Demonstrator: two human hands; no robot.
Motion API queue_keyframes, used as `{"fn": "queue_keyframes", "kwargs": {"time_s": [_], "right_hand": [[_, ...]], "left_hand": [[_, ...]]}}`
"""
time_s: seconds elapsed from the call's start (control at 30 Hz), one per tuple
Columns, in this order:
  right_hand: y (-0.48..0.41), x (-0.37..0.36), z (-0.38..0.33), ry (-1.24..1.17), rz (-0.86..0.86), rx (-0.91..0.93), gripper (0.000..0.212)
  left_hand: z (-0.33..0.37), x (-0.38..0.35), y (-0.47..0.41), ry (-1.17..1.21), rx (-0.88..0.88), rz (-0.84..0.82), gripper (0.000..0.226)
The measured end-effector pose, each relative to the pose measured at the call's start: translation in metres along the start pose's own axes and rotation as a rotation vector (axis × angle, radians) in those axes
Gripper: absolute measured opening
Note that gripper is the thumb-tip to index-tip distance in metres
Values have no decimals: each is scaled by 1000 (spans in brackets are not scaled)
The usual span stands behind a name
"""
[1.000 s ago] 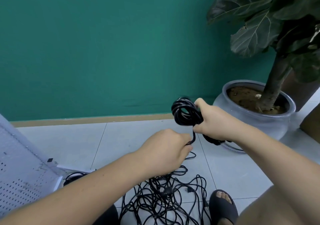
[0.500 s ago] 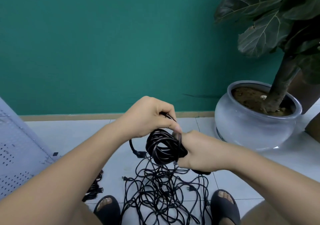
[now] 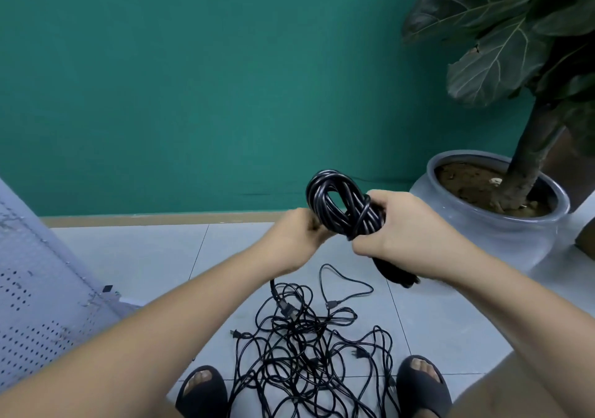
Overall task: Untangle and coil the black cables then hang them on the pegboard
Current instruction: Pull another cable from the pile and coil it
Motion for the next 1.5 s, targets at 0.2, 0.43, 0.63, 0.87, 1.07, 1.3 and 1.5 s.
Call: {"fn": "queue_keyframes", "kwargs": {"time_s": [0.2,0.43,0.63,0.87,1.07,1.3,1.5], "right_hand": [[0,-1,18,-215,-187,-53,98],[3,4,25,12,-168,-24,112],[-6,8,41,166,-92,-43,74],[-3,-27,41,359,-315,65,67],[4,-42,28,279,-407,157,56],[15,-43,7,313,-360,279,42],[22,-45,-5,299,-305,345,43]], "left_hand": [[10,-28,21,-368,-135,-70,24],[35,-28,42,-666,-228,-47,35],[45,-22,55,-691,-290,-64,35],[56,7,62,-612,-414,4,26],[44,28,52,-432,-360,6,28],[37,61,45,-90,-242,-66,23],[16,74,25,141,-104,-59,24]]}}
Point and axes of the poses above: each hand's wrist, its own y-axis away from the middle knuckle, its own x-axis out of the back of the hand, z = x × y, the point moved 2 cm from there along -y, towards the middle knuckle, and after that the axes turned 7 degrees about x, right-handed, at the moved point
